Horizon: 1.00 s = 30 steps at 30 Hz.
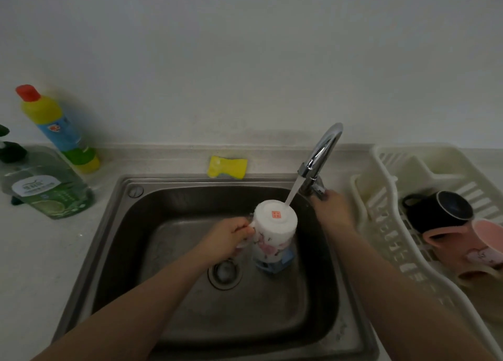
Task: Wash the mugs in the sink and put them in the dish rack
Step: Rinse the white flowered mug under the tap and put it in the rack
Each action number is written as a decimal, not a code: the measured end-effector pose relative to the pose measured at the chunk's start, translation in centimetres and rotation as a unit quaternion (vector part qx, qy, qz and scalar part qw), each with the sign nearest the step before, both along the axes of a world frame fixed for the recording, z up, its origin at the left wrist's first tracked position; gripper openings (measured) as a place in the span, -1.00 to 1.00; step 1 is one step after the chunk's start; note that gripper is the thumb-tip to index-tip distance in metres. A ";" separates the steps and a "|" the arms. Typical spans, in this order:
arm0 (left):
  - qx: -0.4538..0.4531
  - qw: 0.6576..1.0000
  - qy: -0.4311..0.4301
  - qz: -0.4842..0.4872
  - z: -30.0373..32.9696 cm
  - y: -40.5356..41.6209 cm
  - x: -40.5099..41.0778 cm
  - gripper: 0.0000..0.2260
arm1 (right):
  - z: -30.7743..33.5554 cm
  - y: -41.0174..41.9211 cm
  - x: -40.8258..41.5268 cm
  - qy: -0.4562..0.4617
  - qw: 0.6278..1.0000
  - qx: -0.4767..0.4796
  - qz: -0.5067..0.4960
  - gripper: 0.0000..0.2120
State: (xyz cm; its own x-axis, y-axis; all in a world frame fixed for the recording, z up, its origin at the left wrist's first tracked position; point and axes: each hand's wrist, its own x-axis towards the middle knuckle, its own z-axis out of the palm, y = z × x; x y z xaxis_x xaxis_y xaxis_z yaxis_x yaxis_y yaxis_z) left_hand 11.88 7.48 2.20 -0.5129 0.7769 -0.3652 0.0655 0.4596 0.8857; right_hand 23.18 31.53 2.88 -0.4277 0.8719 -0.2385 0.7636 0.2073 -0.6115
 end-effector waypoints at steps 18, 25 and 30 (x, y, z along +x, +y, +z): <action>-0.054 0.998 -0.002 -0.023 1.1 1.4 -1.1 -0.81 | -1.0 3.7 -0.4 0.007 0.999 0.026 -0.039 -0.56; -0.047 0.996 -0.021 -0.079 3.7 1.6 -1.2 -0.80 | 4.6 -7.6 4.8 0.206 0.927 -0.243 0.196 -0.50; -0.085 0.989 -0.054 -0.109 4.5 1.7 0.3 -0.80 | 4.0 -9.3 6.4 0.209 0.938 -0.253 0.115 -0.61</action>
State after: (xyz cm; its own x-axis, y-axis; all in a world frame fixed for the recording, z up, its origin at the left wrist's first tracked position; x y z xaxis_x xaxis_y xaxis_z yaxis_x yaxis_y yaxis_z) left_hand 12.14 9.21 6.73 -0.2903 0.7874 -0.5438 0.0891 0.5880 0.8039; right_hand 29.61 22.21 6.85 -0.7390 0.5652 -0.3667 0.4063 -0.0602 -0.9117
